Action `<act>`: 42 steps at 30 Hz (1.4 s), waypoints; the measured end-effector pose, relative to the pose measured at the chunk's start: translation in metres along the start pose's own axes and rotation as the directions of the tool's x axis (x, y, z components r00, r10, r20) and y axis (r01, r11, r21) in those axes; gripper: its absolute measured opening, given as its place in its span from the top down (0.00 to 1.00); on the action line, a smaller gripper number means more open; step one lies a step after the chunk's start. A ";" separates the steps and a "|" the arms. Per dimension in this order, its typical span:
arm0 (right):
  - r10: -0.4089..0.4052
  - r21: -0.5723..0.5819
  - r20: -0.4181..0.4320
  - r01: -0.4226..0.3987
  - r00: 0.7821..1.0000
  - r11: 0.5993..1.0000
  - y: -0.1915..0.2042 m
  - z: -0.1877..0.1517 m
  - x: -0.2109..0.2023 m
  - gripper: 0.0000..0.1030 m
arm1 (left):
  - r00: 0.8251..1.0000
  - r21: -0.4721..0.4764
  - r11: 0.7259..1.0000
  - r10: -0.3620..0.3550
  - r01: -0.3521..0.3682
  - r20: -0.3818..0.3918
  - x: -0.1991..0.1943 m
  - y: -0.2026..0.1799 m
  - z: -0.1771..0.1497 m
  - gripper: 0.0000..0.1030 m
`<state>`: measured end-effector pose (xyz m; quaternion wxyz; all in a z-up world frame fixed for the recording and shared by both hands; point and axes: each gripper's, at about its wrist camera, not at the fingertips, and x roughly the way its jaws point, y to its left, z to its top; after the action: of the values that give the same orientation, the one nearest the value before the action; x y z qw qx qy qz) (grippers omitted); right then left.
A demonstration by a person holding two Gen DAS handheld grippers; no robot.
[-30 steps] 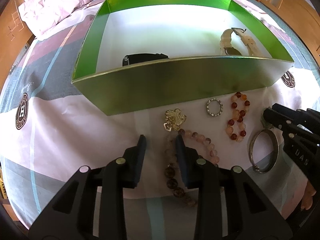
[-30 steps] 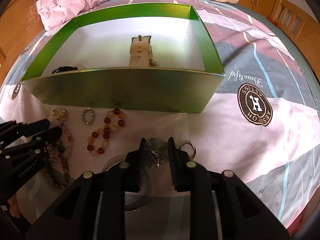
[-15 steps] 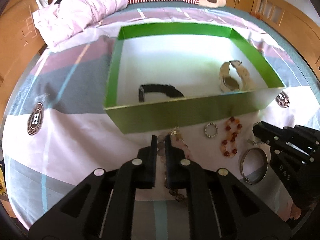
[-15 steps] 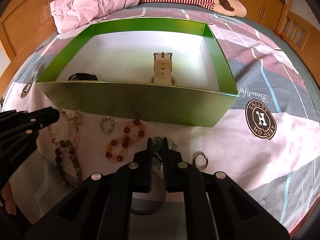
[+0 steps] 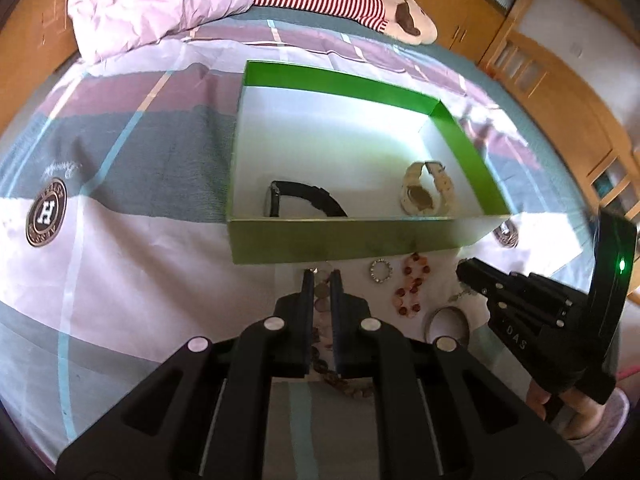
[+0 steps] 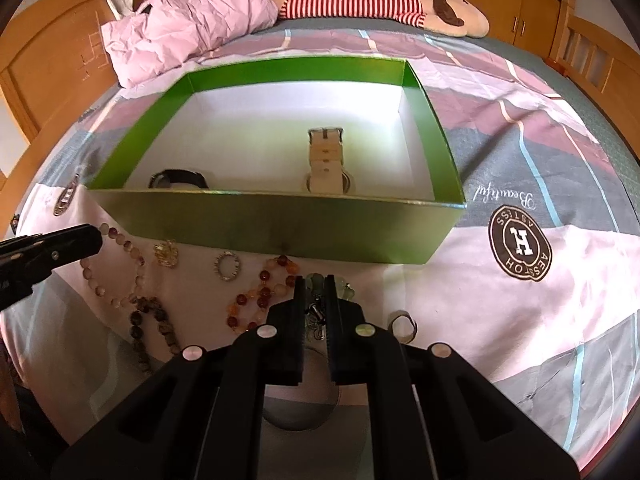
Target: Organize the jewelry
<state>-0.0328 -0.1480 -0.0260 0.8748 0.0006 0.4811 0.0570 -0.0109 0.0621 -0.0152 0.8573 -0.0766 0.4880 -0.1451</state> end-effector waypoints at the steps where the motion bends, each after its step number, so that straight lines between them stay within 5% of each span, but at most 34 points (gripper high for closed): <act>1: 0.006 -0.002 0.006 -0.006 1.000 1.000 0.000 -0.001 -0.003 0.92 | 1.000 -0.017 1.000 -0.014 0.014 -0.001 -0.001 0.004 0.001 0.93; 13: 0.038 0.011 0.039 -0.039 0.999 0.999 -0.006 0.002 -0.016 0.92 | 0.992 -0.056 0.990 -0.129 0.129 -0.003 -0.010 0.009 0.005 0.93; 20: 0.052 -0.023 0.054 -0.051 0.997 0.998 0.004 0.002 -0.023 0.92 | 0.996 0.041 0.999 -0.005 0.001 0.085 -0.034 -0.010 0.001 0.93; 26: 0.076 -0.001 0.103 -0.077 0.992 0.997 0.002 0.015 -0.037 0.92 | 0.992 0.054 0.998 -0.022 0.016 0.124 -0.042 -0.014 0.005 0.93; 33: 0.092 0.032 0.195 -0.100 0.977 0.994 -0.007 0.058 -0.048 0.92 | 0.982 0.025 0.996 -0.088 0.086 0.167 -0.044 -0.027 0.046 0.93; 42: 0.075 0.140 0.112 -0.091 0.991 0.986 -0.040 0.073 -0.006 0.92 | 0.993 0.007 0.999 -0.045 0.045 0.108 0.016 -0.023 0.071 0.93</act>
<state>0.0297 -0.1848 0.0157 0.8937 0.0873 0.4362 0.0583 0.0535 0.0350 0.0145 0.8791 -0.0934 0.4386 -0.1613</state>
